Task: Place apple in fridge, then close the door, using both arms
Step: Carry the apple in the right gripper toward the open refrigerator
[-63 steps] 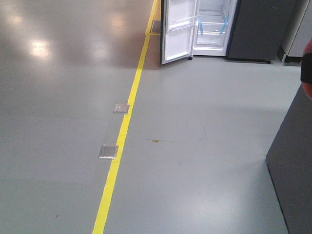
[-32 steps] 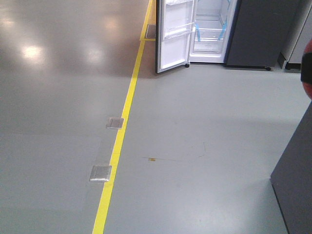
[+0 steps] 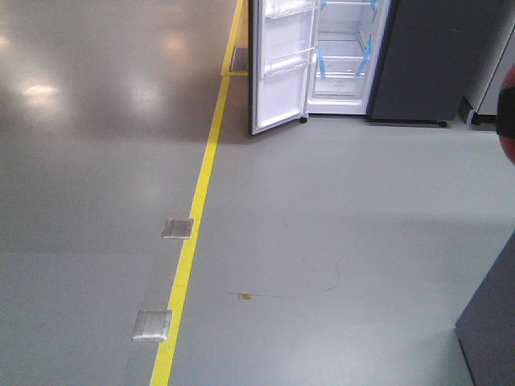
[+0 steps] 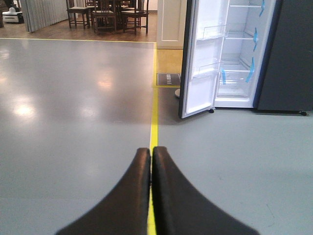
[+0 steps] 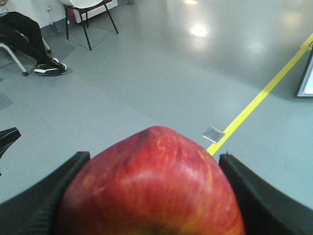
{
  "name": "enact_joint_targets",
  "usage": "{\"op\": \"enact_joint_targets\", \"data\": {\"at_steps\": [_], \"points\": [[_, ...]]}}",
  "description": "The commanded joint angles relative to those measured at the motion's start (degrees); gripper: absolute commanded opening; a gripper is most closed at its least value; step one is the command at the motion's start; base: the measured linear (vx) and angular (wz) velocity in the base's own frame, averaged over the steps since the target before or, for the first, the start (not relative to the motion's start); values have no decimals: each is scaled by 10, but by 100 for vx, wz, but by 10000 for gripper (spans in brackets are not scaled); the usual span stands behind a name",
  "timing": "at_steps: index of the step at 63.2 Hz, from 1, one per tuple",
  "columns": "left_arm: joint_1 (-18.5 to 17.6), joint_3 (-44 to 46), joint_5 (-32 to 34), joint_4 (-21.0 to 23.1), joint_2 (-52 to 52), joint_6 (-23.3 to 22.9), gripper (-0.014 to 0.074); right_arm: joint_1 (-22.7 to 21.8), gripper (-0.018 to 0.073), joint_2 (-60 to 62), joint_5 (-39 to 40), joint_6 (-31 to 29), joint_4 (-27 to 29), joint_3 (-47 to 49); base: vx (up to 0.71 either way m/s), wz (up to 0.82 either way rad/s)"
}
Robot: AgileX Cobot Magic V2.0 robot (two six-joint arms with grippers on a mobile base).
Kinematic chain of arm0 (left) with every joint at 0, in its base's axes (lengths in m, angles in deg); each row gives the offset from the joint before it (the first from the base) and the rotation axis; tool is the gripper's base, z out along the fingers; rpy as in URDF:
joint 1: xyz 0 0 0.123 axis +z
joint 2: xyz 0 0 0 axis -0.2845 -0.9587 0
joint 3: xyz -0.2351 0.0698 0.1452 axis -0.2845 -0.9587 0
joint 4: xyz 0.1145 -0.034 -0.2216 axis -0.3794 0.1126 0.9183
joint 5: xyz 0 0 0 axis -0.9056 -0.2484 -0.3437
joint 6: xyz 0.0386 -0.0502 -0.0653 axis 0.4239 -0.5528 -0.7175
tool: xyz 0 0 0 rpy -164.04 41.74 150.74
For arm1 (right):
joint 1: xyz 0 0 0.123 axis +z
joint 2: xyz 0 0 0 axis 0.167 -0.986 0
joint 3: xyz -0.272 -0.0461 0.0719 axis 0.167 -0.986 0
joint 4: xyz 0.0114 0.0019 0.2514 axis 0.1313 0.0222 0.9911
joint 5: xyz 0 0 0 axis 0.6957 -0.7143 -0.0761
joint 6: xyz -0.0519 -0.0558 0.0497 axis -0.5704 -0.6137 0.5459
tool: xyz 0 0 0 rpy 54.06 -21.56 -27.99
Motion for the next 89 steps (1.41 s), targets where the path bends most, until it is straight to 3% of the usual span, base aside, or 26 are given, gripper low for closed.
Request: {"op": "enact_joint_targets", "data": {"at_steps": [1, 89], "points": [[-3, -15, 41, 5, 8, -5, -6, -2, -4, 1, 37, -1, 26, 11, 32, -5], [-3, -15, 41, 5, 8, -5, -6, -2, -4, 1, 36, -1, 26, 11, 34, -3]]}}
